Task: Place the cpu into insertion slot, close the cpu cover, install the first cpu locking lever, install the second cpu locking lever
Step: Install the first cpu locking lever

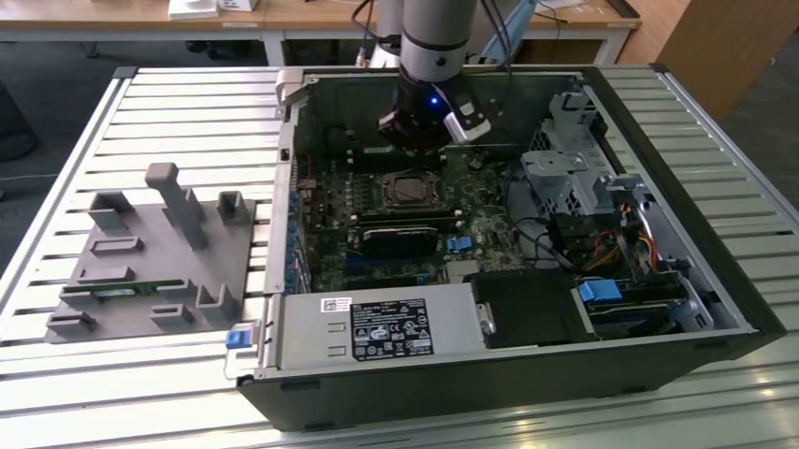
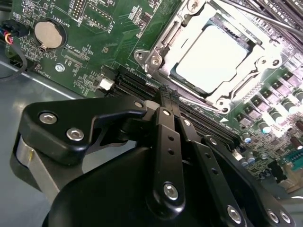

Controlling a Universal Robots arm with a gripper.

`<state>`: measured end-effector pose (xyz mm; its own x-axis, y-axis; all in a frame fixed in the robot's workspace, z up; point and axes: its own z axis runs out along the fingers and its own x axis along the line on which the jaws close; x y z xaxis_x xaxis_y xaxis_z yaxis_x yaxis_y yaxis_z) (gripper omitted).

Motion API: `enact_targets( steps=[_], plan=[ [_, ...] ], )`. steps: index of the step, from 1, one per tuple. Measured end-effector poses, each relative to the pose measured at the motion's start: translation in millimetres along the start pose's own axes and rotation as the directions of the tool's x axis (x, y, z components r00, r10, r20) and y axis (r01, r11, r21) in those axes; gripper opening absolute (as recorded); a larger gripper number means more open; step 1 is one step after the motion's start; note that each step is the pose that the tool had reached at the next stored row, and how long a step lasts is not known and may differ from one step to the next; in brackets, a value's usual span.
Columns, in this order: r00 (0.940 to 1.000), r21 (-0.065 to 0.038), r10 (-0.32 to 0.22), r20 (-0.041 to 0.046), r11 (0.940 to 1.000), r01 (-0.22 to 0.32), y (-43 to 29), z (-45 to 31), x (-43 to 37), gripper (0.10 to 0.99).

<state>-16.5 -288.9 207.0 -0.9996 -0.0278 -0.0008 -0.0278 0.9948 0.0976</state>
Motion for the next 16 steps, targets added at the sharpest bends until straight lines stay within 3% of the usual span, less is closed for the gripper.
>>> enact_targets(
  steps=[8, 16],
  plan=[
    [1.0, 0.0, 0.0, 0.0, 1.0, 0.0, -0.6, 5.4, -0.8, 0.106],
    [1.0, 0.003, 0.0, 0.0001, 1.0, 0.0, -0.5, 5.6, -0.8, 0.106]
  ],
)
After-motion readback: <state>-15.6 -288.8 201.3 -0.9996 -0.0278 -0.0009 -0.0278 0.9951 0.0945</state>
